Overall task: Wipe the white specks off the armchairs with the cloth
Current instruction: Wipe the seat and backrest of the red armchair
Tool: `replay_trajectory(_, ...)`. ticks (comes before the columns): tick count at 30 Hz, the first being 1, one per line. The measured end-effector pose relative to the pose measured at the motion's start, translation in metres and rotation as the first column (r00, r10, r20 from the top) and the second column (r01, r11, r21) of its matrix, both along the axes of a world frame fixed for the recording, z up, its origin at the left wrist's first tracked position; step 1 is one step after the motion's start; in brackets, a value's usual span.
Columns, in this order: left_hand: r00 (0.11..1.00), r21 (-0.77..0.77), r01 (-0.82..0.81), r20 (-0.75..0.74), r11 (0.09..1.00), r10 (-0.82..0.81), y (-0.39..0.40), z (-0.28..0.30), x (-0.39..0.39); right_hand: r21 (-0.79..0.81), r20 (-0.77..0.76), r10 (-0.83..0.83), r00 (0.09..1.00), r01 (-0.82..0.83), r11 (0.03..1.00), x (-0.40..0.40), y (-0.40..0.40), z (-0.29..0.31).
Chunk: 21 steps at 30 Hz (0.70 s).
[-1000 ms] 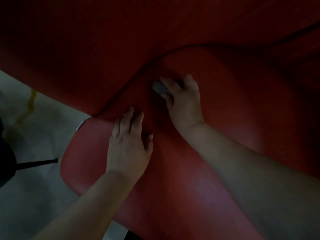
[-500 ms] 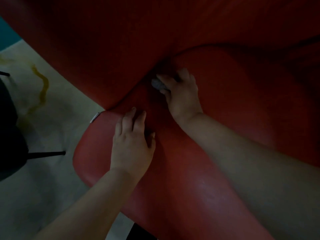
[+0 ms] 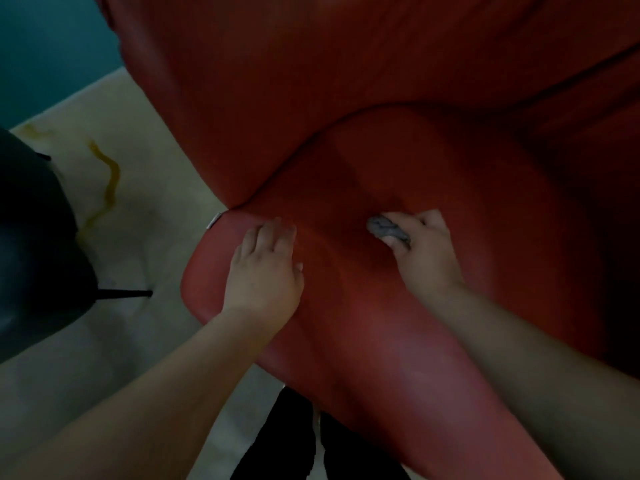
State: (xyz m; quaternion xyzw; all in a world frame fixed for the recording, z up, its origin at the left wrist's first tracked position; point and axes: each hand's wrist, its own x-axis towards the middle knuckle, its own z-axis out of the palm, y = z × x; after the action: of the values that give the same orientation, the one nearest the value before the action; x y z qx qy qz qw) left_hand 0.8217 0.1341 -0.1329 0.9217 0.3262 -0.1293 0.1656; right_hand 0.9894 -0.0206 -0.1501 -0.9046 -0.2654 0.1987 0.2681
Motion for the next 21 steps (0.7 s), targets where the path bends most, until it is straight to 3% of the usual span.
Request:
replay_trajectory(6, 0.998, 0.056, 0.048, 0.048, 0.997, -0.051, -0.002, 0.085, -0.011, 0.144, -0.078, -0.152, 0.985, 0.162, 0.976, -0.032, -0.009, 0.095)
replay_trajectory(12, 0.99, 0.101, 0.132, 0.039, 0.986, -0.136, 0.002, 0.167, -0.029, 0.147, -0.12, -0.181, 0.976, 0.198, 0.969, -0.05, -0.019, 0.175)
replay_trajectory(21, 0.969, 0.08, 0.228, 0.077, 0.97, -0.234, 0.066, 0.231, -0.034, 0.166, -0.073, -0.349, 0.934, 0.356, 0.92, -0.059, 0.026, 0.241)
